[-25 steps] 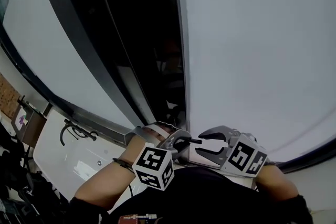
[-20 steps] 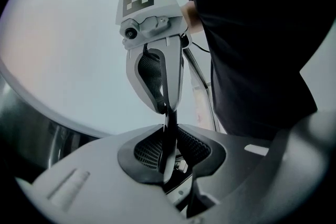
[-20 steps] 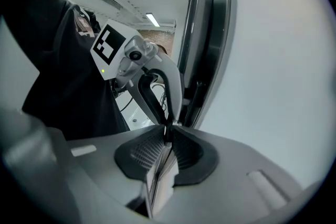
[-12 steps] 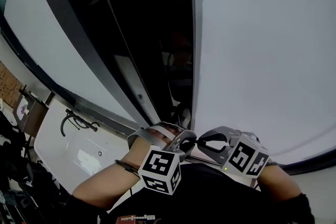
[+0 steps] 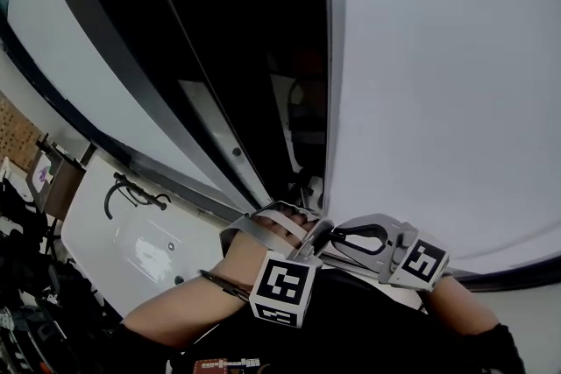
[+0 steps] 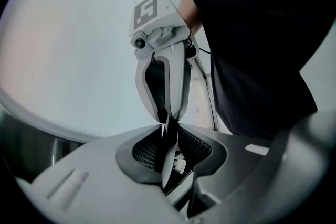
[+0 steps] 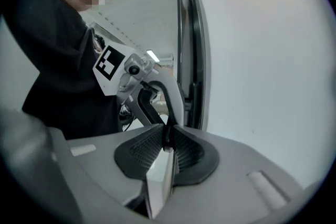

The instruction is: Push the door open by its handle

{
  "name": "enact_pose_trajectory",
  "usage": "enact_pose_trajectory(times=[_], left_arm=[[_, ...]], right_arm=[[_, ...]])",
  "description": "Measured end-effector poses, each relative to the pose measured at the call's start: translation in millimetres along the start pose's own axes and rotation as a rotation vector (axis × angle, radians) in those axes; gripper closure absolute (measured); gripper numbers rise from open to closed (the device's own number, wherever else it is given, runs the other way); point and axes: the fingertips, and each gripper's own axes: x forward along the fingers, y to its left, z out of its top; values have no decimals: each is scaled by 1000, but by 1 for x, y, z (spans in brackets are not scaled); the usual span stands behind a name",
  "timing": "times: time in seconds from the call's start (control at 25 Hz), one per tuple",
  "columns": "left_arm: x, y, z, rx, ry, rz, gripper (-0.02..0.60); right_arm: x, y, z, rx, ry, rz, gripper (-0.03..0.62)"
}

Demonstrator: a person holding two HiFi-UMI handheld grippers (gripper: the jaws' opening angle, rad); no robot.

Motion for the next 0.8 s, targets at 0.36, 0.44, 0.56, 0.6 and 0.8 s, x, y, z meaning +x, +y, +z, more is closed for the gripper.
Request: enact_pose_trajectory(times=[0.36, 0.44, 0.56, 0.6, 0.8], left_arm=[[15, -2, -3, 84, 137, -8, 492], [23, 6, -13, 116, 172, -7, 492], [39, 23, -26, 140, 228, 6, 492], [44, 27, -27, 135, 244, 8, 491], [60, 46, -36, 102, 335, -10, 488]], right_arm=[[11, -9, -18, 7, -89, 6, 537], [12, -19, -17, 1, -87, -5, 537], [15, -39, -22, 12, -75, -12, 537], [14, -45, -22, 19, -72, -14, 536], [14, -69, -28, 16, -56, -50, 536]])
